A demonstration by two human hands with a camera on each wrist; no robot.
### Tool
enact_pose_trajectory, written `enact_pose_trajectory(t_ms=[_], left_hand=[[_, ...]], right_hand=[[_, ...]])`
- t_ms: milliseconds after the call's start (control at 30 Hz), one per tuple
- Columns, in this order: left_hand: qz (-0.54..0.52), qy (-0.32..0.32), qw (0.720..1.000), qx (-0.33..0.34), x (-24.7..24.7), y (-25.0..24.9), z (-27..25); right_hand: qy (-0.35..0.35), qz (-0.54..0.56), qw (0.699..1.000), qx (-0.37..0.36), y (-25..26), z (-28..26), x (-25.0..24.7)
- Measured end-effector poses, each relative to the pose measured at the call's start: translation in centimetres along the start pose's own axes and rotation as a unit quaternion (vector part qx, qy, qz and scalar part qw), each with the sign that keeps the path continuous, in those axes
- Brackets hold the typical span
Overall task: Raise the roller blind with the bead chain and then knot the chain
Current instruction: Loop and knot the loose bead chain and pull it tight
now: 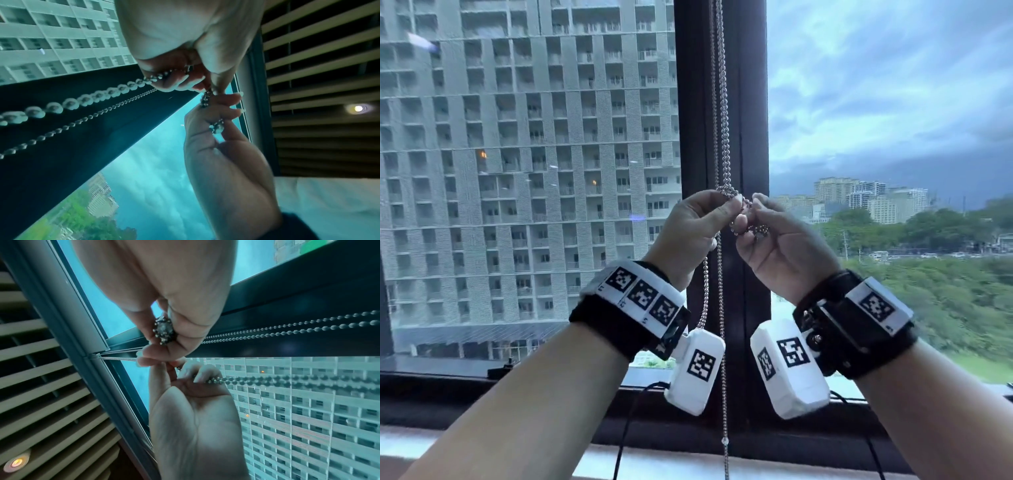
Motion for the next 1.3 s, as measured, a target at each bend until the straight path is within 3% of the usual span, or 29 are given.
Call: enact_pose_trajectory(t_ms=[67,133,233,300,367,433,500,533,667,767,900,1167,1300], left_hand=[[0.021,-0.018,1.000,0.002,-0.3,0.4,0.3],[0.026,-0.012,1.000,-0.008,-0.3,0.8,0.3],[0.022,0.004,0.999,-0.043,-0.1,1.0,0.3],[0.010,0.018,0.998,-0.056,0.4,0.9,0.1],[-0.003,0.028,0.998,-0.063,0.6,0.9,0.1],[-0.025,0.042,0.996,-0.076,0.9,1.1,0.1],[-0.063,0.056,0.993,-0.087,1.1,1.1,0.1],[-0.088,0.066,0.989,-0.095,1.2,1.2,0.1],[-0.178,0.111,0.967,-0.142,1.1,1.4,0.2],[-0.199,0.144,0.956,-0.160,1.0,1.5,0.0],[-0.170,0.159,0.961,-0.149,1.0,1.8,-0.3],[-0.044,0.107,0.986,-0.119,-0.6,2.4,-0.4],[-0.027,0.087,0.989,-0.119,-1.6,2.4,-0.2]], right_hand=[[-0.025,-0.024,0.999,-0.028,0.1,-0.1,-0.5],[-0.057,-0.136,0.985,-0.091,0.6,-0.2,-0.5],[-0.123,-0.348,0.904,-0.218,1.5,-0.5,-0.1],[-0.169,-0.425,0.839,-0.295,2.0,-0.5,0.2],[-0.213,-0.469,0.795,-0.322,2.2,0.0,0.0],[-0.216,-0.506,0.778,-0.304,2.1,0.7,-0.1],[-0.174,-0.535,0.782,-0.269,1.7,1.4,0.4],[-0.149,-0.529,0.798,-0.247,1.5,1.7,0.7],[-0.037,-0.406,0.906,-0.113,0.9,1.8,1.5],[0.018,-0.341,0.939,-0.038,0.9,1.5,1.7],[-0.001,-0.394,0.917,-0.061,1.7,1.7,1.9],[-0.115,-0.501,0.842,-0.167,2.5,2.3,0.7],[-0.128,-0.490,0.852,-0.135,2.7,1.9,0.8]])
Point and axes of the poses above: each hand's wrist, its own z-axis towards the middle knuckle, its own x-axis out of the palm, y = z × x, the point moved 5 cm from there along z, towards the middle knuckle, and after that the axes turned 9 degrees about x, right-handed, at the moved point
